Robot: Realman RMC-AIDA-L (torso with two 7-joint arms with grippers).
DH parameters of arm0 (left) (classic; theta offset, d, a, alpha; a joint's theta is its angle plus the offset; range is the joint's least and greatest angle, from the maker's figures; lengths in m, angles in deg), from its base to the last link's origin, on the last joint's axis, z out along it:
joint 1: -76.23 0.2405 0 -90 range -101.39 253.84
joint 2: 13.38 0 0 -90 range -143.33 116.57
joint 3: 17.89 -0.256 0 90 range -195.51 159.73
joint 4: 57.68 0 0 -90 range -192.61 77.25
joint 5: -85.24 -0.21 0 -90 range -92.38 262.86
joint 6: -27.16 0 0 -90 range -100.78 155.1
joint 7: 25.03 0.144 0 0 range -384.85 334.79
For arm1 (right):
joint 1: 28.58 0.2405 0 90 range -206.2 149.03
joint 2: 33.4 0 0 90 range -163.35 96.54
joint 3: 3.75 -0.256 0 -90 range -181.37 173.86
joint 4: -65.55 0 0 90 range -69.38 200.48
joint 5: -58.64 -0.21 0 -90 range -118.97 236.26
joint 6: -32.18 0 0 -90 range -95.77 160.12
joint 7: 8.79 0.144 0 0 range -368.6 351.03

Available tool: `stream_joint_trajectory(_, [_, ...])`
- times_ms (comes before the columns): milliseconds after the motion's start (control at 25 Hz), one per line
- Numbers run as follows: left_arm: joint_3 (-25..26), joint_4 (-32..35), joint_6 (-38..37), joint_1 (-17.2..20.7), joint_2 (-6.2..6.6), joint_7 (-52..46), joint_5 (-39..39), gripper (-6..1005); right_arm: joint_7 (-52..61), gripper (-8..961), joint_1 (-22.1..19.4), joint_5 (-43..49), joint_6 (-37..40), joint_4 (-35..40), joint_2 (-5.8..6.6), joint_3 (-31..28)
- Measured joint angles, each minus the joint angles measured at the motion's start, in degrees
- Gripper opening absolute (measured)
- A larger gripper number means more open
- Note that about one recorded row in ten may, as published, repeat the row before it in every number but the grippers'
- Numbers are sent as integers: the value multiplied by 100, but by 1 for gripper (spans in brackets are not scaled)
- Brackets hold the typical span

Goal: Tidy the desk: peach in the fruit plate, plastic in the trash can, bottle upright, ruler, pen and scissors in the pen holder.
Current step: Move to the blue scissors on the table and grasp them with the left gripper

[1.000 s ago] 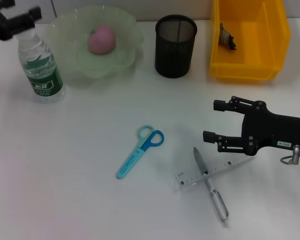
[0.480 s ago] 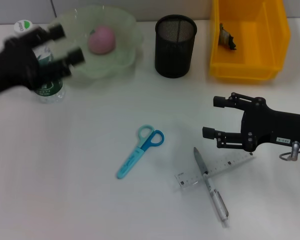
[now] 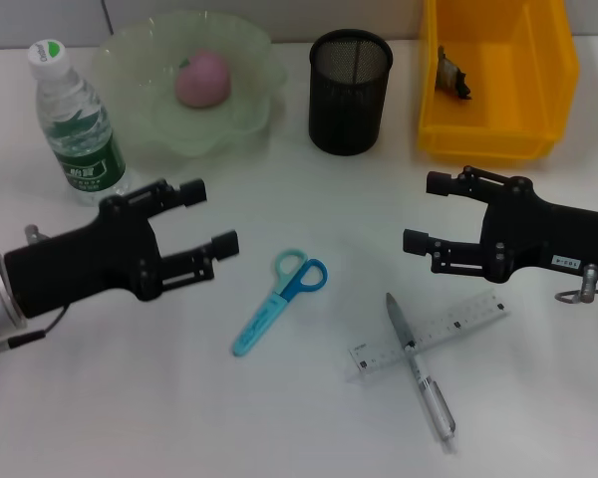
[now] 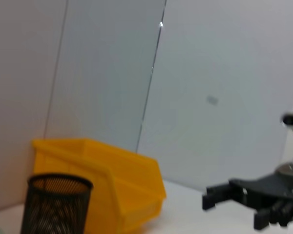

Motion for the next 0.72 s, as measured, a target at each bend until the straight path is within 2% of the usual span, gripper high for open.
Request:
stream_joint_trajectory(400, [-33, 64, 186, -53, -60, -104, -333, 798, 19, 829, -107, 64, -108, -59, 12, 66])
stream_joint_trajectory(560, [-261, 460, 260, -215, -62, -732, -451, 799, -27, 829, -197, 71, -68, -49, 24, 100])
stream_joint_trajectory(720, [-443, 991, 301, -373, -68, -1434, -885, 799, -207, 829, -329, 283, -82, -45, 27, 203])
